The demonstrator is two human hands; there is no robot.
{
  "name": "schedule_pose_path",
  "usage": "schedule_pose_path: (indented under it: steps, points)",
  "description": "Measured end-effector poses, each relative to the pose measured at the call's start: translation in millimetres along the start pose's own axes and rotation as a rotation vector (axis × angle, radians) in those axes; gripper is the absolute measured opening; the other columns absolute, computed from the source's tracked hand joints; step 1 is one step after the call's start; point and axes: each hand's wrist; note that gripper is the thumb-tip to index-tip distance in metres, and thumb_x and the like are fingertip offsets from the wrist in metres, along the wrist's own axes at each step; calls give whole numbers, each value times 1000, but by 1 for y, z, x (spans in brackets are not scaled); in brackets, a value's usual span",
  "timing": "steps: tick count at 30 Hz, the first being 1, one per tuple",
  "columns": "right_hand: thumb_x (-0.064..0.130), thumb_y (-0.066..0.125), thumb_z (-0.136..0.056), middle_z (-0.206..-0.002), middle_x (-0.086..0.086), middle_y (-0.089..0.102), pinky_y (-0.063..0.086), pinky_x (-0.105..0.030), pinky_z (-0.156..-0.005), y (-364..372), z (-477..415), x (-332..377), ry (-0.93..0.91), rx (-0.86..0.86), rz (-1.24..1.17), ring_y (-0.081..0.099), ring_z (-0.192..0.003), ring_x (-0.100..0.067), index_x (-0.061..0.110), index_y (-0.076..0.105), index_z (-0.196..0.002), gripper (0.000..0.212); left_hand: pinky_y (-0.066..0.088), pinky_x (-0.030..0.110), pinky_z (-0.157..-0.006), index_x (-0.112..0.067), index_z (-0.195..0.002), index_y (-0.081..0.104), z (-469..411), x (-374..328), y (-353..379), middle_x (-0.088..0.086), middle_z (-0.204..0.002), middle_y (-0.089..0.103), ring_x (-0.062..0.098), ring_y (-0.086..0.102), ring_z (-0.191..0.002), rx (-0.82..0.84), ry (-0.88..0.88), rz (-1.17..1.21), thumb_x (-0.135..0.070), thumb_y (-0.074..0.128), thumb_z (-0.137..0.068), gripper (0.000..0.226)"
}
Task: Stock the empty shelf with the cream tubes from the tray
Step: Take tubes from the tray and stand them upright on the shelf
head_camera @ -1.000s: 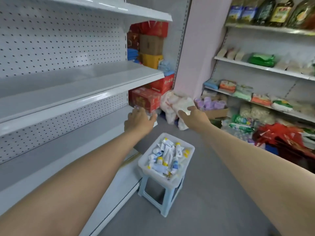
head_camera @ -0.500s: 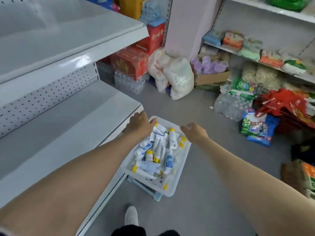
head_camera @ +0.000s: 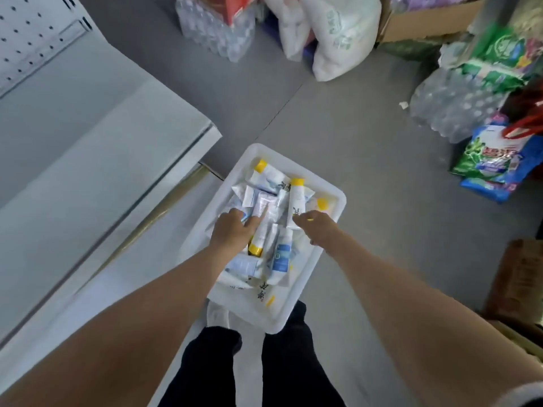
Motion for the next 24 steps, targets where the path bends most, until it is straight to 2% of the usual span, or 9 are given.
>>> schedule_pose_path:
  steps: [2, 4, 7, 10, 14, 17, 19, 21, 24]
  points:
    - [42, 64, -89, -89, -4, 59, 50, -36, -74, 11, -21, -8, 26, 98, -55, 54, -80, -21, 13, 66, -103, 33, 40, 35, -92, -3, -126, 52, -15, 0, 10, 19, -127, 56, 35, 51, -118, 7, -55, 7, -45, 49, -94, 54]
    - [38, 66, -89, -93, -3, 62, 54, -37, -80, 19, -40, -16, 0, 117, -60, 58, -82, -20, 11, 67, -108, 33, 39, 35, -93, -2, -127, 51, -27, -1, 20, 19, -128, 56, 34, 51, -119, 16, -88, 3, -44, 48, -94, 53]
    - [42, 68, -86, -107, 1, 63, 52, -37, -89, 25, -65, -19, -37, -50, -67, 61, -99, -21, 15, 61, -116, 41, 40, 35, -93, -3, -123, 54, -48, 0, 37, 15, -127, 59, 32, 53, -118, 49, -122, 17, -45, 48, -95, 51]
    - [47, 72, -80, -121, -2, 52, 48, -40, -95, 22, -88, -21, -54, -221, -56, 53, -113, -22, 23, 52, -124, 55, 40, 33, -79, 0, -103, 62, -62, 1, 52, 16, -105, 66, 33, 60, -105, 101, -110, -2, -46, 45, -96, 49]
    - [46, 75, -79, -138, -4, 47, 47, -44, -100, 20, -114, -23, -103, -49, -99, 52, -121, -22, 31, 34, -145, 79, 41, 34, -82, -7, -108, 62, -72, 5, 70, 16, -111, 63, 32, 58, -108, 162, -161, 5, -49, 39, -97, 49]
    - [39, 75, -82, -124, -1, 57, 52, -36, -88, 16, -129, -23, -66, -14, -144, 63, -97, -18, 27, 29, -148, 82, 47, 36, -83, -12, -90, 64, -76, 9, 80, 12, -99, 63, 30, 61, -99, 160, -215, 85, -53, 40, -96, 48]
    - [36, 74, -83, -104, -2, 63, 54, -37, -80, 14, -137, -22, -57, -20, -153, 64, -91, -22, 30, 29, -146, 78, 47, 32, -71, -4, -85, 66, -80, 10, 85, 12, -86, 63, 29, 63, -87, 140, -234, 111, -54, 40, -96, 57]
    - [34, 74, -83, -88, -3, 64, 56, -41, -76, 12, -141, -21, -71, -14, -126, 65, -85, -24, 36, 25, -147, 81, 38, 29, -59, -4, -77, 63, -83, 10, 86, 9, -71, 60, 28, 62, -76, 149, -253, 75, -55, 38, -96, 60]
    - [32, 75, -81, -77, -6, 65, 58, -47, -69, 14, -144, -22, -149, -11, -79, 64, -69, -23, 53, 19, -144, 87, 37, 28, -62, -8, -73, 61, -90, 13, 85, 8, -72, 59, 30, 61, -78, 218, -262, 21, -56, 35, -95, 59]
Point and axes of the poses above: each hand's wrist, its own z-axis away from the middle knuckle, its own y-axis out of the palm, x = y × z
